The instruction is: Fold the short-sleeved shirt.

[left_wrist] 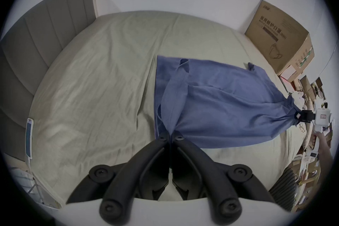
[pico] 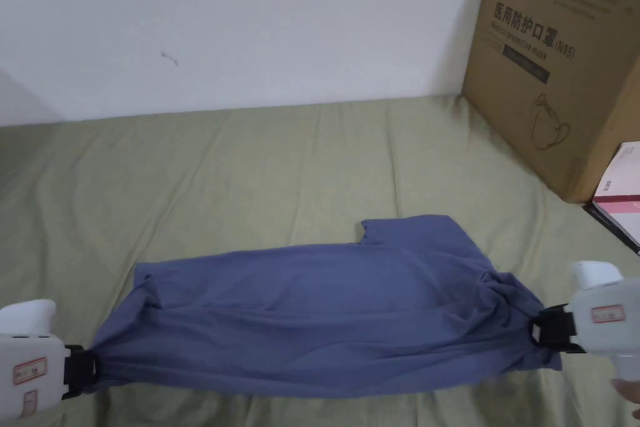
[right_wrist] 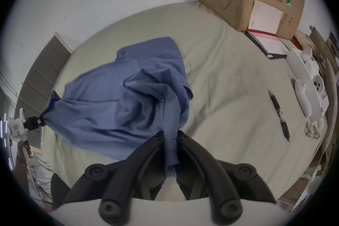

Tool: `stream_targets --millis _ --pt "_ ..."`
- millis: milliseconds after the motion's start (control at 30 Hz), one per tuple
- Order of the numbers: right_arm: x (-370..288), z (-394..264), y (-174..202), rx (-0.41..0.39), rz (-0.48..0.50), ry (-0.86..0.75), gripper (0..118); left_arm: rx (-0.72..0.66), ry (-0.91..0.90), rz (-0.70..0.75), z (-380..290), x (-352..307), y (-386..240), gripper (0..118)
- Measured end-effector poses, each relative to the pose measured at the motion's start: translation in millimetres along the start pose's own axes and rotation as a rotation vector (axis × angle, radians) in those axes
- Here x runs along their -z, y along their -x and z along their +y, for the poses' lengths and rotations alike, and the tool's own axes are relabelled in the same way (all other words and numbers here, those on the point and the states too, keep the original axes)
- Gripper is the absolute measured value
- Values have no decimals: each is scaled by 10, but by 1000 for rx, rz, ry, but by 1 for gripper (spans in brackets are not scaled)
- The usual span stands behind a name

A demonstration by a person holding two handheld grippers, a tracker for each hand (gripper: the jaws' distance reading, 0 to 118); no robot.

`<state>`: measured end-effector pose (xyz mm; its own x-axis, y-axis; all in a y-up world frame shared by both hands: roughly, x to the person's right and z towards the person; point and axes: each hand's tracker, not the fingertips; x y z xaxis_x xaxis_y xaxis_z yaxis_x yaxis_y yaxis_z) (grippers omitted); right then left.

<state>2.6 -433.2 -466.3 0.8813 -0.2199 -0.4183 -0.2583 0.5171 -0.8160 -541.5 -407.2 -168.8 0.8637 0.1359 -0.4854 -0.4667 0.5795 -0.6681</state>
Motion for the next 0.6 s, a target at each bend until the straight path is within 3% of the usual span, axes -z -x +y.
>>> stream_targets --millis 133,267,533,567,600 --pt "-389 -268 -76 -15 -4 8 8 26 -2 -9 -223 -317 23 0" --pt "-665 -672 -193 19 35 39 8 37 91 -67 -588 -465 151 0" --pt "-222 -1189 -243 47 6 266 8 83 283 -47 -1139 -111 274 0" --pt "-144 -1211 -232 47 -10 282 9 83 292 -45 -1163 -47 282 6" --pt "-109 -1227 -219 57 -21 281 15 72 295 -48 -1182 40 327 22"
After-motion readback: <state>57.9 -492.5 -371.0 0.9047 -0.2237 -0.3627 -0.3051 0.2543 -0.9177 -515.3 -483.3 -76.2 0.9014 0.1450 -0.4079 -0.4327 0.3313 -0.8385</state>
